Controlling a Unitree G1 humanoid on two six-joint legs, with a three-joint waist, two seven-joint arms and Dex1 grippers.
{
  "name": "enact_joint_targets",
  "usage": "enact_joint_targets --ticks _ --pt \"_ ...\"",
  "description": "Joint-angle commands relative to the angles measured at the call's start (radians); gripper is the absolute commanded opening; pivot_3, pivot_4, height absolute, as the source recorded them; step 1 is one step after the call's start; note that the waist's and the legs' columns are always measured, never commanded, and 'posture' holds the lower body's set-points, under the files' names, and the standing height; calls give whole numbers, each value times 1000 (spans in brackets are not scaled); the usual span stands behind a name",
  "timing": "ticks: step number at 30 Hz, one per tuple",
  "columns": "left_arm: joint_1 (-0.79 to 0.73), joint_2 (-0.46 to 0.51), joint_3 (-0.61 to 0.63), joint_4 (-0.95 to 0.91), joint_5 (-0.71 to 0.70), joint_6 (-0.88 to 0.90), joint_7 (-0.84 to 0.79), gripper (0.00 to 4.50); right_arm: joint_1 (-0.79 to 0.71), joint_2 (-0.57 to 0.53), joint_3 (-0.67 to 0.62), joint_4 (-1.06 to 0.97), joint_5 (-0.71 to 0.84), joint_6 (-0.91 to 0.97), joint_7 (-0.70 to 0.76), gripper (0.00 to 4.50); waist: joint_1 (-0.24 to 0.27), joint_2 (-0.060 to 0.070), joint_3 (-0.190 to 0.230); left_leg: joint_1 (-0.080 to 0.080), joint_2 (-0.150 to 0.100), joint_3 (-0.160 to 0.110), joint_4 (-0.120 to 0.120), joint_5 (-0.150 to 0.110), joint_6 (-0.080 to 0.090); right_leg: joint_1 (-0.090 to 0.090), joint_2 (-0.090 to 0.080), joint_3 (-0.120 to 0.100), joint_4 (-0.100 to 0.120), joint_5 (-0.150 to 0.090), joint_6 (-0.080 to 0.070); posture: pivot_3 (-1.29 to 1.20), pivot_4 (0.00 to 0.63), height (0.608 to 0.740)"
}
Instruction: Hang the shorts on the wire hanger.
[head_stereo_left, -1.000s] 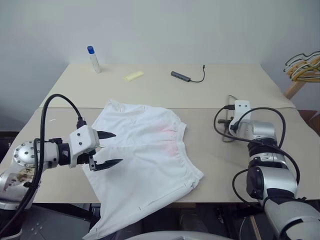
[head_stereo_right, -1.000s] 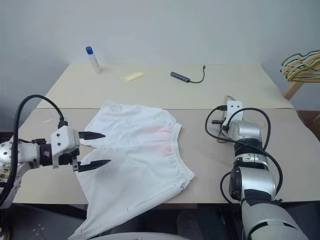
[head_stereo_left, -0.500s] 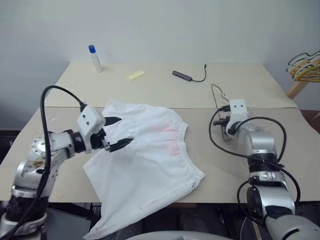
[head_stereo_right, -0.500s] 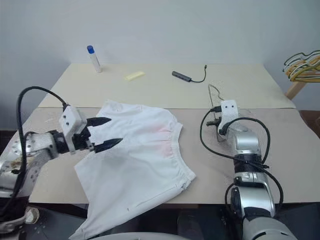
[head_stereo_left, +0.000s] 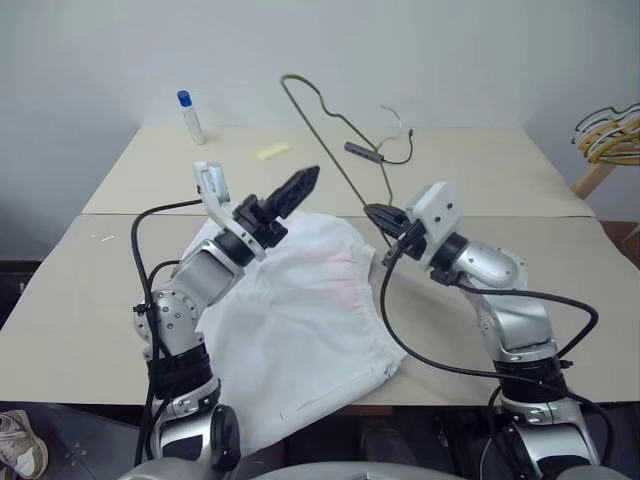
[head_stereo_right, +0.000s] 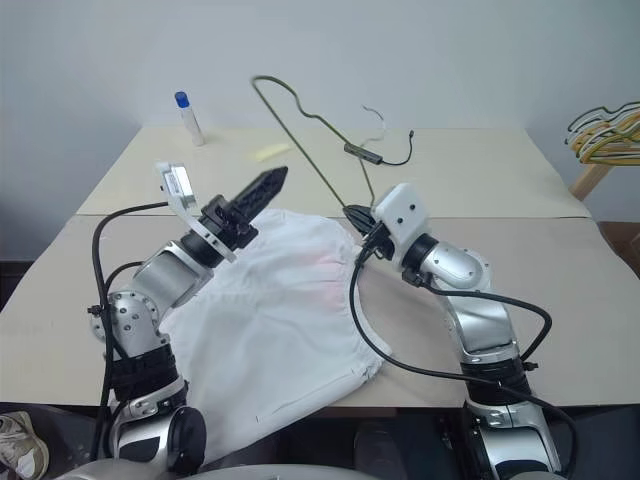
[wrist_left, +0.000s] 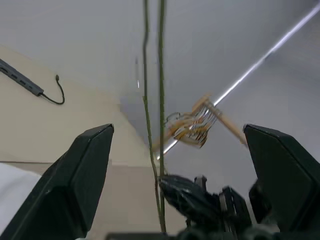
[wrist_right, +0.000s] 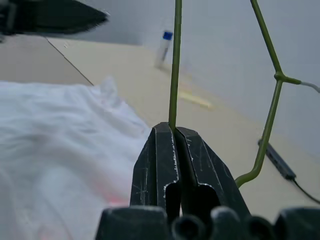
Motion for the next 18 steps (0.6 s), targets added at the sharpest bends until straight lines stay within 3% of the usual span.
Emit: enact_joint_targets --ticks 1,8,11,18 --pt "-19 18 0 -13 -38 -34 19 4500 1 -3 25 -55 -13 -49 16 32 1 0 0 0 0 0 0 0 0 0 0 0 0 0 0 46 0 740" --pt "-18 61 -59 -17 -24 -53 -28 4500 29 -19 62 -59 -46 -125 43 32 7 -1 0 0 -1 0 0 2 -3 0 0 -1 -1 0 0 38 0 740" --pt "-17 52 -68 -7 -11 -78 -7 3893 23 -10 61 -41 -79 -134 10 0 6 -1 0 0 -1 0 0 2 -3 1 0 -1 -1 0 0 35 0 740" --pt "-24 59 -93 27 19 -111 10 1706 31 -16 72 -5 -150 -223 -1 0 4 -1 0 0 -1 0 0 2 -3 1 0 0 -1 0 0 32 0 740"
